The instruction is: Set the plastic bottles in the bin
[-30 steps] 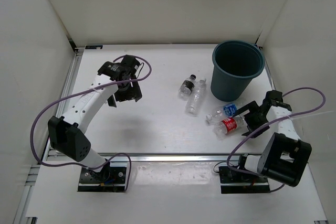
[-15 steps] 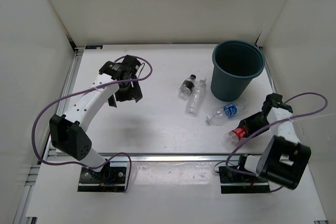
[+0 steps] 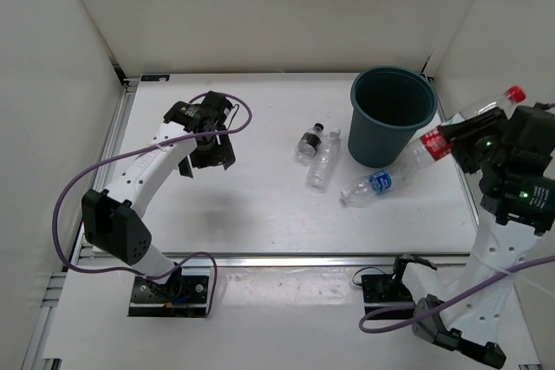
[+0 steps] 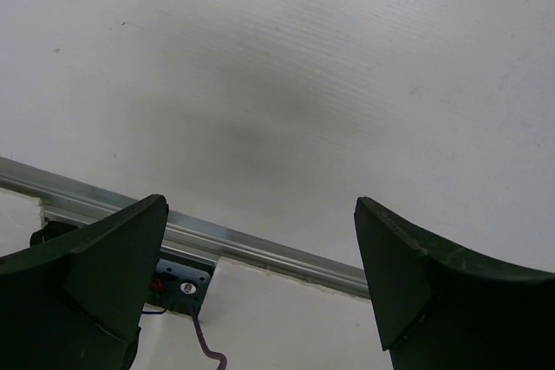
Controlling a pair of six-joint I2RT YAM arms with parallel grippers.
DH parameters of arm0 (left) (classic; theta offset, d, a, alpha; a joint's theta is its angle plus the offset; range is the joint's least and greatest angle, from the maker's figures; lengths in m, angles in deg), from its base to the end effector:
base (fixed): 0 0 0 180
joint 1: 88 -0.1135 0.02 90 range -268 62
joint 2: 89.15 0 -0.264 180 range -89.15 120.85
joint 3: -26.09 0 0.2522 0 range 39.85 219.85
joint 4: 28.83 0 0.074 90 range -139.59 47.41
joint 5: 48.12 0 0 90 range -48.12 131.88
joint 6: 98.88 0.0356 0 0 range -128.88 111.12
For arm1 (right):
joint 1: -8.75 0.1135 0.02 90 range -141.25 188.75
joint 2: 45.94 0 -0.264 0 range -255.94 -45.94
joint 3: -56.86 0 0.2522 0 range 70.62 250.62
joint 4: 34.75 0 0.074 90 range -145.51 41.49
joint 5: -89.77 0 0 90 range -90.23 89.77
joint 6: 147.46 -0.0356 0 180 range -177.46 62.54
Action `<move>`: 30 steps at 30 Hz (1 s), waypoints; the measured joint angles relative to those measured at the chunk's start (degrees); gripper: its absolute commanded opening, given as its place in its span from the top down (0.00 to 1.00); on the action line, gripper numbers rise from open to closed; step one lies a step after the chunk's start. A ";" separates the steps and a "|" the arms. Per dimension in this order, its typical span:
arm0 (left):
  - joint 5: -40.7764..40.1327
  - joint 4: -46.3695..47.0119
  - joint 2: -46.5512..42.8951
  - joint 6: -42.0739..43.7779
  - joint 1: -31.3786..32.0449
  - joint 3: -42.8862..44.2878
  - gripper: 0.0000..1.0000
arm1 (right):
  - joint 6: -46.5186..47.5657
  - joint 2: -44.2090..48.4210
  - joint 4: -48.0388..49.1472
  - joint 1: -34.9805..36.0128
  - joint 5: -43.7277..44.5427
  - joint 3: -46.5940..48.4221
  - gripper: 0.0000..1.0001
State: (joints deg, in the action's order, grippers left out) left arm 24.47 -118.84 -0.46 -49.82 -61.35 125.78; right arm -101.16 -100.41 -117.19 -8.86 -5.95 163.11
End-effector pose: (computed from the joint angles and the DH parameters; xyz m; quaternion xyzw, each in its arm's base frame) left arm 0.2569 -0.1170 0.3196 -0.1368 0.9745 0.0725 0.1625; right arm 0.1123 -0.0319 0.4707 0.4212 0.7591 0.1538 0.4718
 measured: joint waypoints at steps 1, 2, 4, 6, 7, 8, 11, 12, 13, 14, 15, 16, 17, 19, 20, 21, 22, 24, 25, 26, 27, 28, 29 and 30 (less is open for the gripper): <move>0.00 -0.02 0.00 0.00 0.00 0.00 0.00 | 0.33 -0.76 1.97 0.00 0.24 1.36 0.66; 0.00 0.00 0.00 0.02 0.00 0.00 0.00 | 0.57 -2.08 3.96 0.07 0.48 2.10 0.65; 0.02 0.00 0.00 0.00 0.00 0.02 0.00 | 0.55 -6.71 7.30 0.61 1.03 3.69 0.65; 0.02 0.02 0.00 0.00 0.00 0.09 0.00 | 0.44 -13.77 10.43 2.27 1.70 6.71 0.64; 0.00 0.00 0.00 0.00 0.00 0.11 0.00 | 0.44 -17.84 12.13 3.63 2.08 9.01 0.62; 0.00 0.02 0.00 0.00 0.00 0.13 0.00 | 0.57 -22.53 13.57 5.33 2.89 11.43 0.59; -0.07 0.02 0.00 0.00 0.00 0.17 0.00 | 1.29 -35.26 15.78 10.51 5.51 20.31 0.52; -0.17 -0.02 0.00 0.02 0.00 0.17 0.00 | 1.77 -38.97 16.11 12.04 6.03 23.58 0.41; -0.24 0.00 0.00 0.02 0.00 0.17 0.00 | 2.12 -41.79 16.87 13.22 6.60 25.97 0.35; -0.39 -0.02 0.02 0.02 0.00 0.22 0.00 | 2.54 -43.98 17.05 14.64 7.65 27.74 0.28; -0.57 -0.04 0.07 0.02 0.02 0.31 0.00 | 2.67 -45.16 17.16 15.67 8.50 28.44 0.17; -0.79 -0.09 0.11 0.00 0.02 0.52 0.00 | 2.86 -45.57 16.98 16.52 9.31 28.52 0.11; -1.07 -0.11 0.20 0.02 0.02 0.81 0.00 | 3.06 -45.66 16.52 17.05 10.01 28.37 0.06; -1.86 -0.15 0.55 0.07 0.04 1.66 0.00 | 3.04 -43.76 17.31 17.33 11.54 25.49 0.00; -2.05 -0.15 0.76 0.07 0.07 2.05 0.00 | 3.08 -42.10 16.87 17.22 12.37 23.21 0.00; -2.34 -0.04 0.81 0.07 0.07 2.14 0.00 | 2.89 -39.67 17.29 16.76 13.00 20.06 0.00; -2.64 -0.13 0.83 0.07 0.07 2.14 0.00 | 2.49 -37.18 16.92 16.11 13.44 17.11 0.00; -3.13 -0.28 0.83 0.09 0.07 2.14 0.00 | 1.62 -31.63 16.92 14.05 13.88 10.93 0.00; -3.28 -0.28 0.83 0.07 0.07 2.14 0.00 | 1.09 -28.81 17.00 12.81 14.12 7.76 0.00; -3.43 -0.28 0.83 0.09 0.07 2.14 0.00 | 0.46 -25.62 17.27 11.43 14.14 4.07 0.00; -3.58 -0.28 0.83 0.09 0.07 2.14 0.00 | -0.20 -22.62 17.33 10.01 13.88 0.52 0.00; -3.69 -0.28 0.83 0.11 0.09 2.14 0.00 | -1.05 -19.65 17.03 8.48 13.57 -3.28 0.00; -3.82 -0.28 0.83 0.17 0.09 2.14 0.00 | -1.77 -17.35 16.74 7.37 13.33 -6.45 0.00; -3.91 -0.28 0.83 0.20 0.09 2.14 0.00 | -2.95 -14.58 17.90 6.19 12.79 -11.02 0.00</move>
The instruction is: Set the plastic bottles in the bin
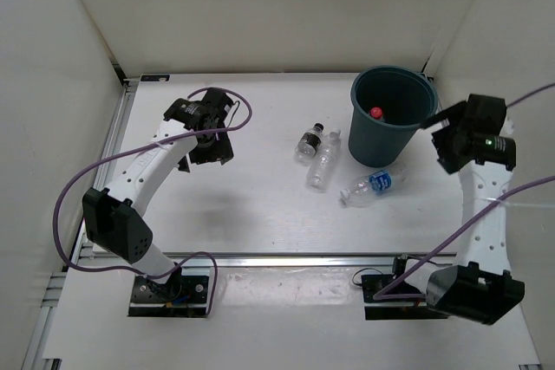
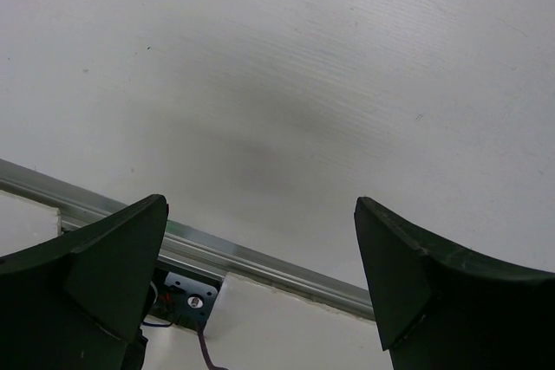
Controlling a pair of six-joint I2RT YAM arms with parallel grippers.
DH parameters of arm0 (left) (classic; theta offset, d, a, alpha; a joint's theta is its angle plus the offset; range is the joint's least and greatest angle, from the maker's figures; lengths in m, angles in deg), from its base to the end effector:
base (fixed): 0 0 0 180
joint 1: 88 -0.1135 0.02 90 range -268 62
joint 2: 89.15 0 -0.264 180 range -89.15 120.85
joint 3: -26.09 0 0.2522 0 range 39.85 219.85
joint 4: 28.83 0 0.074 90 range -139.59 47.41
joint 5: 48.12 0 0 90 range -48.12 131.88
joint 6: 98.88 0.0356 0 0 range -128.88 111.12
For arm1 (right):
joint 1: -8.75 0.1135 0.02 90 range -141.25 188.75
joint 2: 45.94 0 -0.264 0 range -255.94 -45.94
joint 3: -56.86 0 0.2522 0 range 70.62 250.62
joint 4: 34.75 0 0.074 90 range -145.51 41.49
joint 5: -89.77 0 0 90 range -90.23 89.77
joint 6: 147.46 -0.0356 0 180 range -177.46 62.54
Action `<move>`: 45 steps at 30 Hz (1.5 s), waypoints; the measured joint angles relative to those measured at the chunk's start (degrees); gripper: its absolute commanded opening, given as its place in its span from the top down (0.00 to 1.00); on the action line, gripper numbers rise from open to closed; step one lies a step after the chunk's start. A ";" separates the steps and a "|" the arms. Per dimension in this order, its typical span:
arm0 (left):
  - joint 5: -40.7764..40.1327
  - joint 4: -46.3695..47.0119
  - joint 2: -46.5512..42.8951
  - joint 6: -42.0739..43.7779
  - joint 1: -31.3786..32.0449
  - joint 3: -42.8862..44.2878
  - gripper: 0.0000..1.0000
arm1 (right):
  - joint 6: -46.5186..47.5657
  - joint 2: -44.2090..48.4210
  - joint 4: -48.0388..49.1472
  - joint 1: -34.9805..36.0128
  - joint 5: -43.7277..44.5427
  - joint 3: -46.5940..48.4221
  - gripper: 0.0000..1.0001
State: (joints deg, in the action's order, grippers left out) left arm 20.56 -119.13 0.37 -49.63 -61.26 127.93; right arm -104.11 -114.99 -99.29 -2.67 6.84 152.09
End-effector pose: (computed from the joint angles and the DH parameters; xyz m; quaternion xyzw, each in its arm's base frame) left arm 0.2617 -0.1173 0.3265 -0.1384 0.9677 0.0958 0.1878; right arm 0.2321 -0.0514 0.4035 0.4595 0.7725 0.0787 0.4311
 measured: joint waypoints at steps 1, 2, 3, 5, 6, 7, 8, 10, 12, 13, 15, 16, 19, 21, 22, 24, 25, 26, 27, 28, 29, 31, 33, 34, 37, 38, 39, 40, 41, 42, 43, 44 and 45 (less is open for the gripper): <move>-0.04 -0.02 0.00 0.02 0.00 0.00 0.00 | -1.25 2.05 -0.11 -0.90 -0.52 -3.91 0.00; -0.15 0.00 0.00 0.04 0.00 0.00 0.00 | -2.60 3.91 -0.50 -2.14 -1.60 -8.31 0.00; -0.26 0.00 0.00 0.04 0.00 0.00 0.00 | -3.69 4.92 -0.26 -3.23 -2.84 -11.76 0.00; -0.35 -0.02 0.00 0.07 0.00 0.00 0.00 | -6.19 6.08 0.70 -5.68 -5.79 -19.91 0.00; -0.35 0.00 0.00 0.07 0.00 0.00 0.00 | -7.21 6.03 1.07 -6.54 -6.95 -22.93 0.00; -0.37 0.00 0.00 0.07 0.00 0.00 0.00 | -8.39 5.99 2.27 -7.37 -9.20 -26.29 0.00; -0.39 0.00 0.00 0.07 0.00 -0.02 0.00 | -8.74 5.84 2.47 -7.72 -10.14 -29.16 0.00; -0.57 -0.02 0.02 0.07 0.00 -0.04 0.00 | -9.66 5.18 4.26 -7.91 -12.98 -33.05 0.00; -0.81 -0.11 0.00 0.07 0.00 -0.17 0.00 | -9.92 3.98 8.07 -8.07 -16.26 -35.85 0.00; -0.85 -0.24 0.00 0.07 0.00 -0.26 0.00 | -9.92 2.97 9.90 -8.09 -17.81 -36.59 0.00; -0.94 -0.39 0.04 0.07 0.00 -0.35 0.00 | -9.68 0.48 13.62 -8.20 -20.50 -36.94 0.00; -0.94 -0.44 0.04 0.07 0.00 -0.35 0.00 | -9.64 -0.96 15.67 -8.28 -21.94 -36.94 0.00; -0.94 -0.46 0.13 0.07 0.00 -0.52 0.00 | -8.92 -5.60 20.17 -8.39 -25.24 -36.46 0.00; -1.01 -0.55 0.31 0.07 0.00 -0.59 0.00 | -8.46 -8.98 21.84 -8.39 -26.67 -35.39 0.00; -1.09 -0.61 0.42 0.07 0.00 -0.61 0.00 | -8.28 -10.73 22.43 -8.39 -27.21 -34.69 0.00; -1.27 -0.66 0.63 0.07 0.00 -0.61 0.00 | -8.09 -13.77 23.67 -8.39 -27.98 -33.55 0.00; -1.40 -0.68 0.79 0.07 0.00 -0.61 0.00 | -7.96 -15.26 24.13 -8.39 -28.28 -33.11 0.00; -1.51 -0.72 1.01 0.07 0.00 -0.61 0.00 | -7.93 -16.63 24.37 -8.39 -28.44 -32.81 0.00; -1.64 -0.76 1.22 0.09 0.00 -0.61 0.00 | -7.87 -18.03 24.59 -8.39 -28.59 -32.63 0.00; -1.68 -0.85 1.51 0.07 0.00 -0.61 0.00 | -7.74 -19.26 24.55 -8.39 -28.70 -32.46 0.00; -1.73 -0.87 1.81 0.07 0.00 -0.61 0.00 | -7.56 -20.70 24.41 -8.39 -28.72 -32.20 0.00; -1.81 -0.90 2.32 0.07 0.00 -0.61 0.00 | -6.75 -23.82 23.30 -8.39 -28.83 -31.17 0.07; -1.84 -0.94 2.62 0.07 0.00 -0.61 0.00 | -5.88 -26.29 22.45 -8.39 -28.87 -30.03 0.17; -1.84 -0.98 2.75 0.09 0.00 -0.61 0.00 | -5.27 -27.21 21.73 -8.39 -28.94 -29.51 0.31; -1.84 -1.03 2.99 0.09 0.00 -0.61 0.00 | -3.67 -28.11 19.50 -8.39 -28.46 -28.46 0.57; -1.84 -1.03 3.02 0.09 0.00 -0.59 0.00 | -2.95 -28.06 18.18 -8.39 -27.96 -28.04 0.60; -1.84 -1.03 3.04 0.04 0.00 -0.59 0.00 | -2.62 -27.85 16.87 -8.41 -27.43 -27.63 0.63; -1.86 -1.03 3.06 0.04 0.00 -0.59 0.00 | -2.05 -27.34 15.63 -8.39 -26.53 -27.36 0.65; -1.86 -1.05 3.06 0.04 0.00 -0.59 0.00 | -1.49 -26.34 13.70 -8.20 -25.49 -27.06 0.71; -1.86 -1.03 3.06 0.04 0.00 -0.59 0.00 | -0.98 -24.87 11.87 -7.89 -24.50 -26.71 0.72; -1.86 -1.03 3.06 0.02 0.00 -0.59 0.00 | -0.61 -22.82 9.49 -7.50 -22.99 -26.03 0.74; -1.86 -1.05 3.06 -0.02 0.00 -0.59 0.00 | -0.33 -20.41 6.99 -6.71 -21.40 -25.00 0.74; -1.86 -1.05 3.08 -0.09 0.00 -0.59 0.00 | -0.15 -17.18 4.35 -5.46 -19.74 -23.56 0.74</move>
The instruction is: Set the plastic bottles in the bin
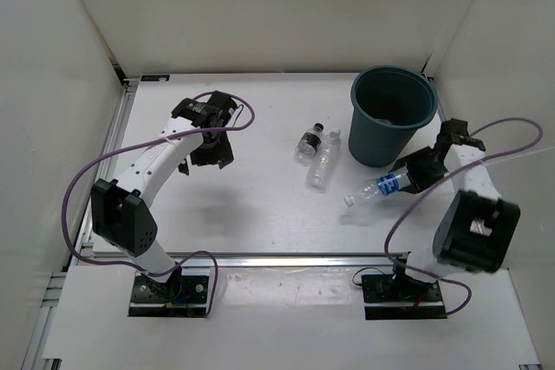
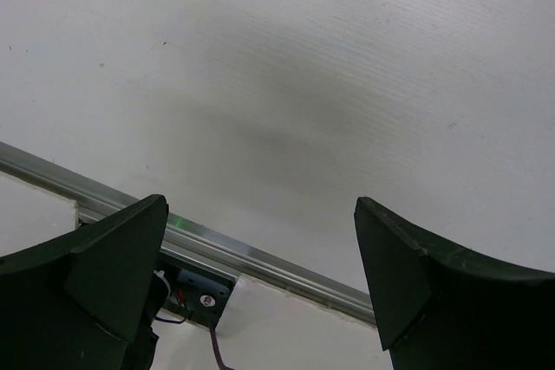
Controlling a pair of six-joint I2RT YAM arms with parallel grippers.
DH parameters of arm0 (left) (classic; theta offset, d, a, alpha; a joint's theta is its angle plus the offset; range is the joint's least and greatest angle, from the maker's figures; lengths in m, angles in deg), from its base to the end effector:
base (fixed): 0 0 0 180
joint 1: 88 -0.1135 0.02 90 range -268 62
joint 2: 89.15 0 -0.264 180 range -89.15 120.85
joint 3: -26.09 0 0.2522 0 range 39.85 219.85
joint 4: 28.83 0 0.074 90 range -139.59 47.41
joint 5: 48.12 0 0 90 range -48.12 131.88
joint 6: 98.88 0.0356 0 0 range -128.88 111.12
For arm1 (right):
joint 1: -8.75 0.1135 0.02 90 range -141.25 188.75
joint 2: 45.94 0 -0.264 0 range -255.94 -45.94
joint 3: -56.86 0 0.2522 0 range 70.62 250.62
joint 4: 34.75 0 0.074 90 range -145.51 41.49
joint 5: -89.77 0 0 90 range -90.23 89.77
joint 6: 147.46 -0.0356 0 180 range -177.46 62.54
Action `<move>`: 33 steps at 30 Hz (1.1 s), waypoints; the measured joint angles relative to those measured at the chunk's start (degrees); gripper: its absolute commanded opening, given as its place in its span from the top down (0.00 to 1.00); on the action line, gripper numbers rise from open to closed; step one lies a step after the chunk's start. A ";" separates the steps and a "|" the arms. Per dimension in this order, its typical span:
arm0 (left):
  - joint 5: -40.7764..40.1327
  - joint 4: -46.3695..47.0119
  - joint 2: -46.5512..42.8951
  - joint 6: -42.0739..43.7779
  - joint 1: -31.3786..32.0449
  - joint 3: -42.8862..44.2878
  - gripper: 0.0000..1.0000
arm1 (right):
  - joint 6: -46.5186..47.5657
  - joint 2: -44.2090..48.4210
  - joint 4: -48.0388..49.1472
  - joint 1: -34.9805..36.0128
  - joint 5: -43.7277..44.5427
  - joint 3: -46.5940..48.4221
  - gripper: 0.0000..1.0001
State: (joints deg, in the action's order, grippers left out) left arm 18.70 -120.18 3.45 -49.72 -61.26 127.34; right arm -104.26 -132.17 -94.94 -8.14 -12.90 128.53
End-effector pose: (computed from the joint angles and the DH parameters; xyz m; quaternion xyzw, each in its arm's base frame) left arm 0.2696 -0.1202 0.3093 -0.1327 0.9687 0.1319 0.1633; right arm 0.2657 -0.0725 0.2086 0.5073 0.8446 0.1397 0.0992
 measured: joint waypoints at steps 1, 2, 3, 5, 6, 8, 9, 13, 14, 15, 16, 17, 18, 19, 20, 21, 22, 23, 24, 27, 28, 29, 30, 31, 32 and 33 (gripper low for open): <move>0.00 0.02 0.09 -0.09 0.00 0.02 0.00 | 0.24 3.50 -1.99 1.60 1.22 1.51 0.74; 0.00 0.00 0.20 -0.11 0.00 0.02 0.00 | 0.31 7.26 -3.93 3.37 2.12 3.26 0.83; 0.00 -0.04 0.42 -0.13 0.00 0.11 0.00 | 0.24 11.06 -5.81 5.09 2.82 5.33 0.83; 0.00 0.00 0.98 -0.24 0.00 0.52 0.00 | -0.42 17.79 -9.31 8.24 3.52 10.73 0.81; 0.00 0.07 1.14 -0.33 0.00 0.68 0.00 | -0.76 20.17 -11.08 9.18 3.58 15.02 0.80; 0.00 -0.02 1.31 -0.44 0.00 1.03 0.00 | -0.90 22.29 -12.55 9.77 3.82 25.92 0.79; -0.02 0.02 1.38 -0.52 0.00 1.27 0.00 | -0.55 21.68 -13.57 9.81 4.07 32.24 0.79; 0.13 -0.02 1.79 -0.57 0.00 1.97 0.00 | 2.29 10.82 -13.68 9.79 7.32 65.07 0.80; 0.28 -0.04 2.10 -0.55 0.00 2.25 0.00 | 2.75 8.41 -13.07 9.77 8.44 69.40 0.80; 0.42 -0.04 2.45 -0.55 0.00 2.54 0.00 | 3.32 6.62 -11.43 9.70 9.64 71.49 0.76; 0.63 0.09 2.73 -0.55 0.00 2.75 0.00 | 3.76 5.53 -9.92 9.64 10.67 71.49 0.74; 0.92 0.11 2.95 -0.52 0.00 2.80 0.00 | 3.91 4.74 -8.70 9.53 11.45 70.42 0.72; 1.31 0.04 3.02 -0.52 0.00 2.82 0.00 | 4.04 4.22 -7.23 9.44 12.39 68.04 0.64; 1.55 0.02 3.02 -0.52 0.00 2.82 0.00 | 4.15 3.15 -6.80 9.44 13.25 66.20 0.61; 1.64 0.00 2.99 -0.52 0.00 2.82 0.00 | 4.50 1.66 -6.56 9.44 14.12 64.61 0.56; 1.79 0.00 2.99 -0.52 0.00 2.82 0.00 | 5.09 0.09 -6.38 9.44 14.95 63.21 0.47; 1.99 0.02 2.99 -0.52 0.00 2.82 0.00 | 5.64 -1.38 -6.19 9.44 15.76 61.77 0.42; 2.23 0.02 2.97 -0.52 0.00 2.78 0.00 | 6.34 -2.51 -6.05 9.33 16.15 60.43 0.31; 2.64 0.02 2.86 -0.55 0.00 2.75 0.00 | 7.41 -3.52 -5.90 8.94 15.74 58.80 0.09; 3.58 0.02 2.08 -0.42 0.00 2.16 0.00 | 9.60 -5.05 -5.79 6.86 12.68 56.54 0.00; 3.96 -0.11 1.75 -0.33 0.00 2.08 0.00 | 9.92 -5.14 -5.68 6.01 11.76 56.52 0.00; 4.15 -0.11 1.36 -0.28 0.00 2.10 0.00 | 10.01 -5.05 -5.49 5.31 11.10 56.52 0.00; 4.22 -0.39 1.05 -0.28 0.00 2.51 0.00 | 9.99 -4.52 -5.20 4.76 10.62 56.52 0.00; 4.28 -0.90 1.03 -0.24 0.00 3.80 0.00 | 9.97 -3.78 -4.85 4.42 10.05 56.46 0.00; 4.39 -0.87 1.03 -0.07 -0.02 5.46 0.00 | 9.97 -2.67 -4.20 4.35 9.44 55.91 0.00; 4.83 -0.07 1.03 0.13 -0.15 7.80 0.00 | 9.97 -1.03 -3.54 4.61 8.81 54.82 0.00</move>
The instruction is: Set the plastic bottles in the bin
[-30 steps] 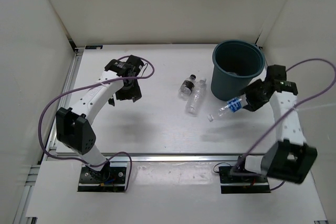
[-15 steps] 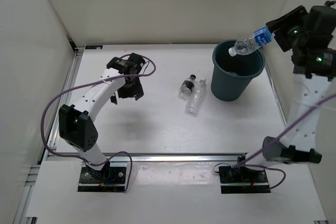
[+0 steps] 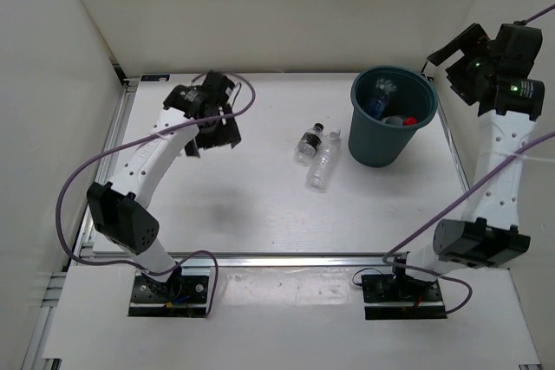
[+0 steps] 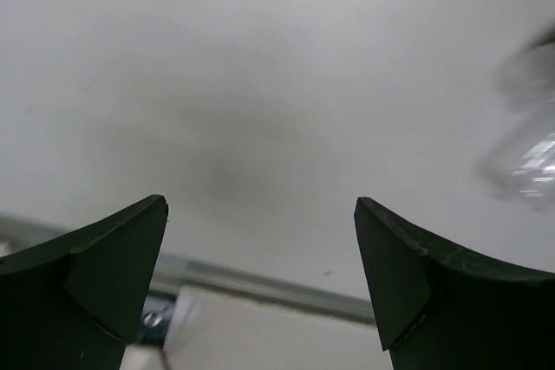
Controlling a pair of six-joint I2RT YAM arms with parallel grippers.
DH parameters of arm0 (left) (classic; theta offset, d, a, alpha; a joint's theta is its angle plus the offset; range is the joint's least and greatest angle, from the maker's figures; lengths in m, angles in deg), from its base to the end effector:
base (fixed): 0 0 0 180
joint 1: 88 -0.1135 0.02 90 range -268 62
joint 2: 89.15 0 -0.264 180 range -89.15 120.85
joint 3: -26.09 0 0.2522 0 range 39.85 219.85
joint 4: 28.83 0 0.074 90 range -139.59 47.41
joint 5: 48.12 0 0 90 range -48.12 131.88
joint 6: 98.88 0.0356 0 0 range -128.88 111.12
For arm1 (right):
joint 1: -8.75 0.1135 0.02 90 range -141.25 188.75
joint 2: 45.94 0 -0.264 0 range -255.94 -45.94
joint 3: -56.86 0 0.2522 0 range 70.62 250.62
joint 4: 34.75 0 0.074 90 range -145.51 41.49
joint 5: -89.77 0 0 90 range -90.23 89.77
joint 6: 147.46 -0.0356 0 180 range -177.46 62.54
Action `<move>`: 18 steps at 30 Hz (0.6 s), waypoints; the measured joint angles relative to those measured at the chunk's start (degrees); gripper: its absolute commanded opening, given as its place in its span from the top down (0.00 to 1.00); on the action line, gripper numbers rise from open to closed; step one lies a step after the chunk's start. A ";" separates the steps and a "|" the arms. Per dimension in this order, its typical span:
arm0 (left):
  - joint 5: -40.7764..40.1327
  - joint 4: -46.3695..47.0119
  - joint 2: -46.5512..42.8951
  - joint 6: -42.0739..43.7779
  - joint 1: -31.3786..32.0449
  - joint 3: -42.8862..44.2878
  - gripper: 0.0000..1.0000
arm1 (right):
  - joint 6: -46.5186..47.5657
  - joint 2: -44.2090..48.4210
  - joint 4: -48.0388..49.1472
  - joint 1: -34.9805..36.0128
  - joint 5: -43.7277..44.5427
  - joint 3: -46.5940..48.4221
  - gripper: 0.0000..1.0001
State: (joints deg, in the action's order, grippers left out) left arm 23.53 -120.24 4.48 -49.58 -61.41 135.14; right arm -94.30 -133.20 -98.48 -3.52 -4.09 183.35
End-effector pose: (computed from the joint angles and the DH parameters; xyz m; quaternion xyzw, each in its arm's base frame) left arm 0.2786 -0.1269 0.3394 -0.1396 0.9700 0.0650 0.1879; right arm 0.2960 -0.0619 0.4913 0.3327 0.7721 0.1427 0.5223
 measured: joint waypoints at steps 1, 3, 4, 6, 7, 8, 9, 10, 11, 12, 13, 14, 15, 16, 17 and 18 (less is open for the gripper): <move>1.11 1.14 0.00 0.37 -0.33 2.54 0.00 | 0.00 1.86 0.33 0.37 -0.72 -1.33 0.00; 4.44 6.34 0.00 1.53 -1.07 7.91 0.00 | 0.00 5.33 0.42 1.44 -1.84 -3.58 0.00; 6.43 8.90 0.11 1.95 -1.38 9.90 0.00 | -0.02 7.06 0.85 2.01 -2.40 -4.96 0.00; 11.13 13.51 2.21 2.67 -1.92 15.26 0.00 | -0.09 10.08 0.74 2.97 -3.76 -7.80 0.00; 13.07 14.67 4.07 2.95 -2.08 18.62 0.00 | -0.13 11.06 0.68 3.28 -4.24 -9.07 0.00; 14.91 16.46 6.95 3.34 -2.05 22.71 0.00 | -0.15 11.74 0.70 3.39 -4.55 -10.16 0.00; 16.41 18.73 9.86 3.80 -1.86 25.83 0.00 | -0.20 12.20 0.59 3.41 -5.01 -11.28 0.00; 17.66 20.33 12.87 4.22 -1.53 28.13 0.00 | -0.22 12.31 0.50 3.41 -5.31 -12.09 0.00; 18.88 21.77 15.72 4.61 -1.11 29.81 0.00 | -0.22 12.31 0.50 3.41 -5.55 -13.07 0.00; 20.04 23.23 18.64 4.98 -0.57 30.64 0.00 | -0.26 12.24 0.46 3.41 -5.77 -13.88 0.00; 21.11 24.17 21.59 5.20 -0.07 31.23 0.00 | -0.28 12.17 0.42 3.41 -5.97 -14.60 0.00; 22.08 24.70 24.63 5.55 0.48 31.65 0.00 | -0.31 12.17 0.44 3.41 -6.21 -15.32 0.00; 22.77 25.07 27.69 5.99 0.98 32.06 0.00 | -0.33 12.22 0.59 3.41 -6.51 -16.00 0.00; 23.23 25.42 30.71 6.36 1.42 32.28 0.00 | -0.37 12.31 0.46 3.41 -6.73 -16.41 0.00; 23.45 25.66 33.31 6.82 1.90 32.37 0.00 | -0.39 12.52 0.63 3.41 -6.88 -16.94 0.00; 23.43 25.77 35.69 7.41 2.40 32.37 0.00 | -0.44 12.90 0.85 3.41 -7.10 -17.73 0.00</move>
State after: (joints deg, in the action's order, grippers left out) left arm 46.96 -94.47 40.17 -42.17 -59.01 167.51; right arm -94.73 -120.30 -97.63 -0.12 -11.19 165.62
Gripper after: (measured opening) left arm 1.000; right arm 0.998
